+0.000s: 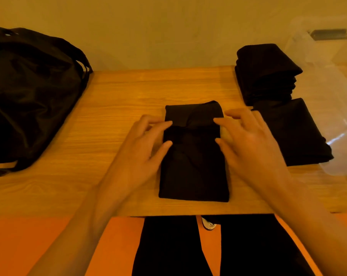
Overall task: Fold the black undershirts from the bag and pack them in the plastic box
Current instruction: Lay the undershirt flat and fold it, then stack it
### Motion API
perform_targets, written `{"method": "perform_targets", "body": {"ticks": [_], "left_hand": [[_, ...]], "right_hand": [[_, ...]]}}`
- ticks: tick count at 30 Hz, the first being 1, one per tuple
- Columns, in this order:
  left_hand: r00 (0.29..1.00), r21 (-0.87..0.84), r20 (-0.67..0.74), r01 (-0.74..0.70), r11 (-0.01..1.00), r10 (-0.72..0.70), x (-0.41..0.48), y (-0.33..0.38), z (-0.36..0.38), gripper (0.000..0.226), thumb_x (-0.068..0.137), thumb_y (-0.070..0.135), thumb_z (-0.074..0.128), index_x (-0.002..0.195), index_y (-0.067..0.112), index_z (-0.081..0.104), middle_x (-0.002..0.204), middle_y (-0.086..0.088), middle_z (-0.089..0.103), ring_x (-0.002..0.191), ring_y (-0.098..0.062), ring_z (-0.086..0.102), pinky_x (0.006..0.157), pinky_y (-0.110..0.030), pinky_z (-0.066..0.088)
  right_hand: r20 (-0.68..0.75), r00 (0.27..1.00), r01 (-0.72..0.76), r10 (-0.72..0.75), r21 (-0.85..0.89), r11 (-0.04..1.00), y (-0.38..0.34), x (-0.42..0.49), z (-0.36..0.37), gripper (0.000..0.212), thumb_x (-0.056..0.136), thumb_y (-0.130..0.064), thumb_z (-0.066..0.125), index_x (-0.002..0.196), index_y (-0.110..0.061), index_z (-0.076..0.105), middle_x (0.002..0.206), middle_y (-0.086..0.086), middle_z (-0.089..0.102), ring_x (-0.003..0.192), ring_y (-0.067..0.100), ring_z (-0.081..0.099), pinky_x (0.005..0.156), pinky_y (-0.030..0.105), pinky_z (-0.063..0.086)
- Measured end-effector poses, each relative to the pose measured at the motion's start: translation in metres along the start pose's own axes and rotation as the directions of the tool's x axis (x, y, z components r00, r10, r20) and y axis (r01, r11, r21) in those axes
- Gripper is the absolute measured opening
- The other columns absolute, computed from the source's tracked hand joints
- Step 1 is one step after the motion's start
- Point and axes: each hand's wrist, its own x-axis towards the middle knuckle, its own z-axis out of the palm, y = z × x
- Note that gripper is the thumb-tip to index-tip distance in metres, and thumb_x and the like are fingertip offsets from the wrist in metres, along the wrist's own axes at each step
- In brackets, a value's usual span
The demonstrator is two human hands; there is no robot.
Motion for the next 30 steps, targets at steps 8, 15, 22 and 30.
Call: {"method": "perform_targets", "body": {"ticks": [8,15,22,30], "left_hand": [[0.969,0.145,0.110,-0.234,0.961,0.220,0.056,-0.024,-0.003,0.035,0.089,0.025,0.069,0.122,0.013,0.071,0.115,-0.003,0.060,0.099,-0.015,0.057,0.079,-0.038,0.055],[0.939,0.131,0.111,-0.337,0.932,0.324,0.057,-0.030,-0.002,0.036,0.090,0.016,0.066,0.126,0.010,0.066,0.119,-0.007,0.059,0.100,-0.021,0.060,0.073,-0.042,0.056],[0.903,0.040,0.204,-0.393,0.919,0.377,0.064,-0.026,-0.005,0.047,0.075,-0.001,0.062,0.119,0.014,0.071,0.123,-0.003,0.058,0.096,-0.018,0.058,0.067,-0.041,0.054],[0.927,0.019,0.092,-0.368,0.930,0.365,0.062,-0.032,-0.002,0.024,0.094,0.025,0.061,0.104,0.008,0.075,0.105,-0.002,0.065,0.085,-0.016,0.065,0.067,-0.040,0.056]], "right_hand": [[0.082,0.992,-0.103,0.097,0.070,0.992,0.017,0.040,0.010,0.043,0.088,-0.037,0.072,0.128,-0.023,0.065,0.116,-0.004,0.062,0.107,0.015,0.058,0.082,0.029,0.049],[0.150,0.988,-0.044,0.039,0.029,0.999,0.022,0.034,0.012,0.055,0.081,-0.056,0.062,0.127,-0.027,0.065,0.112,-0.007,0.060,0.103,0.013,0.058,0.077,0.034,0.054],[0.142,0.969,-0.242,0.201,0.387,0.890,0.015,0.038,0.009,0.037,0.081,-0.051,0.065,0.114,-0.034,0.065,0.095,-0.018,0.061,0.086,-0.001,0.060,0.067,0.007,0.047],[0.216,0.940,-0.340,0.264,0.530,0.777,0.013,0.042,0.014,0.014,0.089,-0.037,0.070,0.103,-0.035,0.067,0.080,-0.011,0.063,0.073,-0.005,0.059,0.061,0.007,0.045]]}}
